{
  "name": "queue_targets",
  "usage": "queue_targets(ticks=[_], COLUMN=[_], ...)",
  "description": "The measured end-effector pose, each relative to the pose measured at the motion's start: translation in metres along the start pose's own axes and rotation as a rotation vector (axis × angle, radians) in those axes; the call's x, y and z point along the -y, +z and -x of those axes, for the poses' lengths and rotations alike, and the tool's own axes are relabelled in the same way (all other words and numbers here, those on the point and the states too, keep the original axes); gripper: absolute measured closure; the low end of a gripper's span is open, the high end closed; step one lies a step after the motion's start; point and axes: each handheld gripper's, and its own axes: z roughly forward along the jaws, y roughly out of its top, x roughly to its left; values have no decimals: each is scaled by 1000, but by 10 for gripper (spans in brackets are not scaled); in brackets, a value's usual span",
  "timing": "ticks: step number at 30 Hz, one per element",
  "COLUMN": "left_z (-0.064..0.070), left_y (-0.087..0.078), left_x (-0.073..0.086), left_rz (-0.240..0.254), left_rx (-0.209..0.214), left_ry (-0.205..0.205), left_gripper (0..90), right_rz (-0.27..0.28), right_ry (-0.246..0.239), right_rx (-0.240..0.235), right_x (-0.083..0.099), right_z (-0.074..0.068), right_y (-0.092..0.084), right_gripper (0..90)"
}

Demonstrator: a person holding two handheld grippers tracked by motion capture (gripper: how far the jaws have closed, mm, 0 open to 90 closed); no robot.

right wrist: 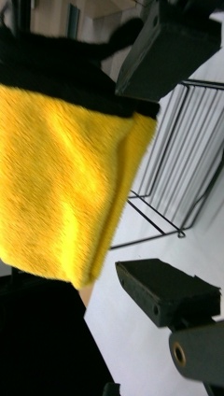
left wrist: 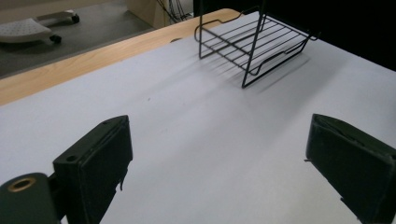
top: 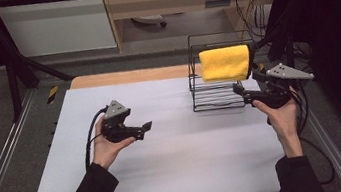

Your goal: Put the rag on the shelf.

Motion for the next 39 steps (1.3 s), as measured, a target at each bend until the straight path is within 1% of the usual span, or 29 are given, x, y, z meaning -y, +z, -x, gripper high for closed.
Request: queue_targets(ticks=[5,10,12,14,19,21,24,29,33,35,36,39], left_z=[-14,-23,-26,-28,-32,-34,-36,-37,-38,-39,-39,-39], left_y=[-20,-34,-38,-42,-49,-51,-54,-59,-61,-62,-62,-64], left_x=[24,47,55,64,85,92,100,111,117,120,121,124], left_rz=[-8,-20,-24,-34,-59,-72,-90,-97,-98,-99,-96,-85], left_rx=[-25,-42,-46,-49,-57,-62,-77,-70,-74,-77,-78,-80], left_ry=[-27,-50,-59,-59,-71,-68,-60,-60,-64,-58,-61,-57], left_gripper=[66,66,66,67,68,68,69,70,74,73,73,74], right_rz=[-23,-58,-69,-80,-126,-152,-176,-203,-224,-245,-250,-257], right_ry=[3,11,17,26,45,42,51,63,68,61,61,68], right_rx=[-34,-78,-92,-109,-144,-153,-173,-201,-223,-232,-230,-245], right_x=[14,31,39,48,71,81,95,115,131,138,141,149], right_z=[-9,-17,-20,-22,-27,-28,-29,-28,-27,-25,-25,-25], right_y=[1,7,8,9,12,13,14,10,4,2,1,-1], right_gripper=[80,61,57,53,36,30,18,7,6,6,6,6])
